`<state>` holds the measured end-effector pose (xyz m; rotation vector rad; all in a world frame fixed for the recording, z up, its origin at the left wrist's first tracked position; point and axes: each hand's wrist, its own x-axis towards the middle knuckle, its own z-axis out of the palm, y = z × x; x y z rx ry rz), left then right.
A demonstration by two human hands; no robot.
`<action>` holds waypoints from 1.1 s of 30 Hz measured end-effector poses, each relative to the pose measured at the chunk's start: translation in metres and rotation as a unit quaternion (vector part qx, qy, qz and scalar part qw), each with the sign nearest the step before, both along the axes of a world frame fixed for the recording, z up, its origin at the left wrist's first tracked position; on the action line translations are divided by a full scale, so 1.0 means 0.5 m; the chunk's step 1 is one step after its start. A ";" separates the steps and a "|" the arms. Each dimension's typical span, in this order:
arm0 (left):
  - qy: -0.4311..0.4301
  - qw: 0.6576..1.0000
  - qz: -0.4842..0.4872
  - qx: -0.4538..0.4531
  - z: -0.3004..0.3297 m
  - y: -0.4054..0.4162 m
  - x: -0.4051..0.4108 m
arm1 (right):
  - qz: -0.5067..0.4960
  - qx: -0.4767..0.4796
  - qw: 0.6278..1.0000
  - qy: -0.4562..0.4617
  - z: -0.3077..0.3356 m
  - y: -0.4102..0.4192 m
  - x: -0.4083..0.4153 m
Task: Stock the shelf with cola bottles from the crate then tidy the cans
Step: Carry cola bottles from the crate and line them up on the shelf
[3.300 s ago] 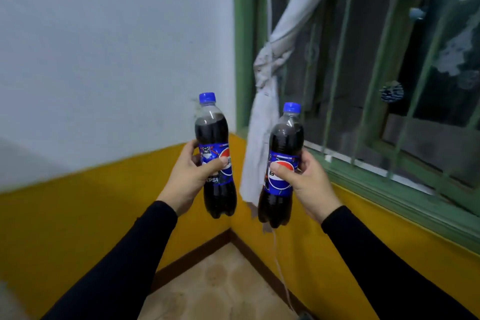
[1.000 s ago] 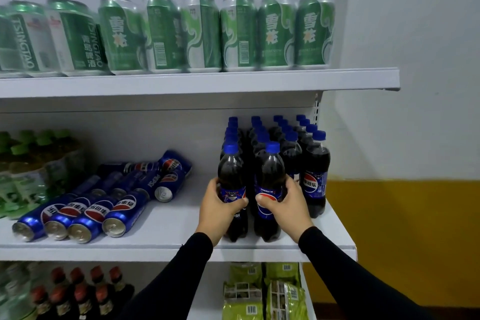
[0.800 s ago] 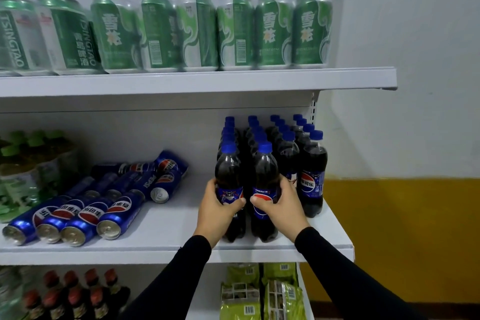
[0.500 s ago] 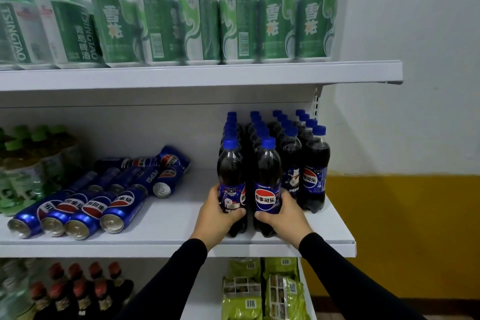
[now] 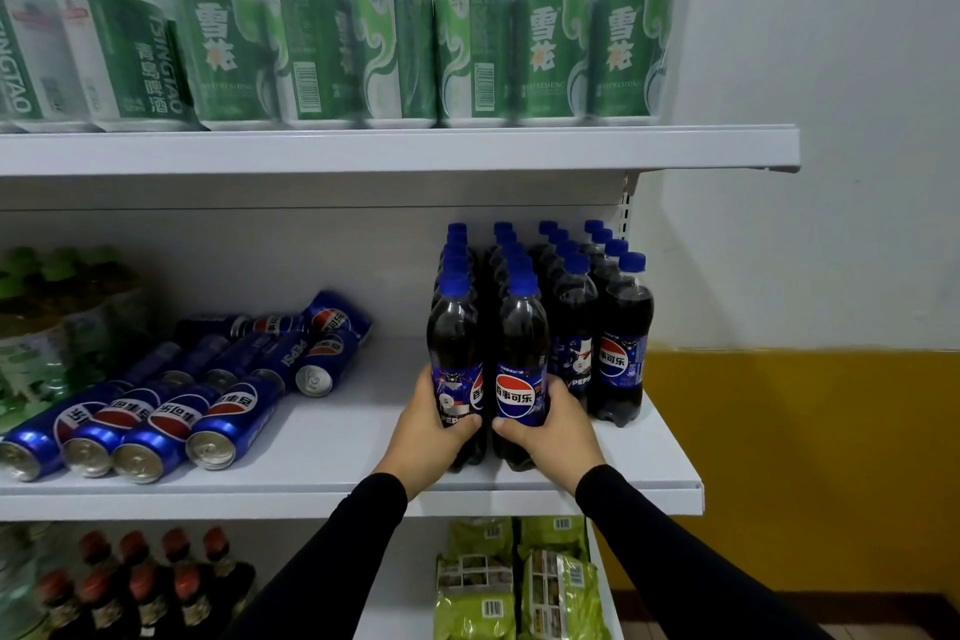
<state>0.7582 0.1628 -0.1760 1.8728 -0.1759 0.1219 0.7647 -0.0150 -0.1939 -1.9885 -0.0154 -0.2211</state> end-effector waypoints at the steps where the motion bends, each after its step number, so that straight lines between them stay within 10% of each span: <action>1: 0.002 1.000 -0.003 -0.001 0.000 0.000 0.001 | 0.000 0.003 1.000 0.001 -0.001 0.000 -0.001; 17: -0.155 0.981 0.054 -0.106 0.191 0.016 -0.047 | -0.043 0.118 0.991 -0.037 0.105 -0.065 -0.098; 24: -0.212 0.965 -0.074 -0.136 0.264 -0.087 -0.095 | -0.129 0.158 0.972 -0.117 0.153 -0.161 -0.199; 33: -0.088 0.951 -0.279 -0.098 0.194 -0.478 -0.230 | -0.256 0.168 0.933 -0.190 0.182 -0.455 -0.493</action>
